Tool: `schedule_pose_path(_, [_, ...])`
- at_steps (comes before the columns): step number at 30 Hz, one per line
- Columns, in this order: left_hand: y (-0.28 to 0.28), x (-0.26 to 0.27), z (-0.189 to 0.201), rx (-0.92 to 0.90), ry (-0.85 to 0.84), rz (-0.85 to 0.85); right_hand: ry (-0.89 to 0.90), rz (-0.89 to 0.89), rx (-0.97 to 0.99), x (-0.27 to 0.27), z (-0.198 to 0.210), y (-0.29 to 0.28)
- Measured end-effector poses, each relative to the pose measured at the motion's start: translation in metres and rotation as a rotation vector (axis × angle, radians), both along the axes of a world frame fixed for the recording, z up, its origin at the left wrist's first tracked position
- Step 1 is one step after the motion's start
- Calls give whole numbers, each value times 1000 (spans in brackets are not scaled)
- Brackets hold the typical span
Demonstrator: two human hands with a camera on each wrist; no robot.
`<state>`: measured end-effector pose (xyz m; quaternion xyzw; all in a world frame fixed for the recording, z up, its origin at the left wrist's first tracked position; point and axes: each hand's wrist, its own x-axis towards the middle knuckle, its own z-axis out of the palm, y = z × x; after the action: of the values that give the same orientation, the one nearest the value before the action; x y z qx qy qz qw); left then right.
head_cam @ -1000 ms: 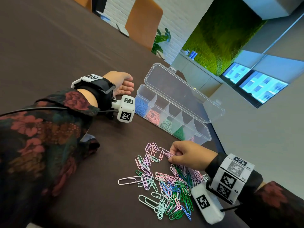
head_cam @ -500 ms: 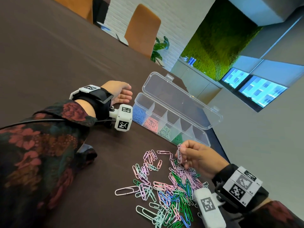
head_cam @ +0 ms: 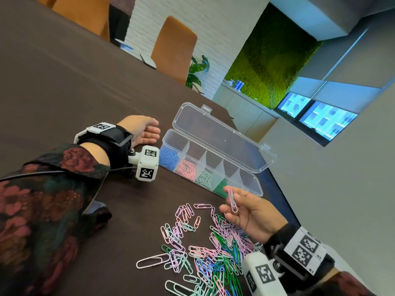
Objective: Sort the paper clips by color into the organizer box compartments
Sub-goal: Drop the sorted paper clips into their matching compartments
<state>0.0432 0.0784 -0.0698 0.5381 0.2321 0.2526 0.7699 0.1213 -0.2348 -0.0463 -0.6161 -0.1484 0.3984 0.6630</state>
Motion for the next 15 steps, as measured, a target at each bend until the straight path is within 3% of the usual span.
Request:
schedule_pose_path(7, [-1, -1, 1, -1, 8, 5, 102, -34, 44, -2, 4, 3])
schedule_pose_path(15, [-3, -3, 3, -4, 9, 4, -59, -69, 14, -6, 8, 7])
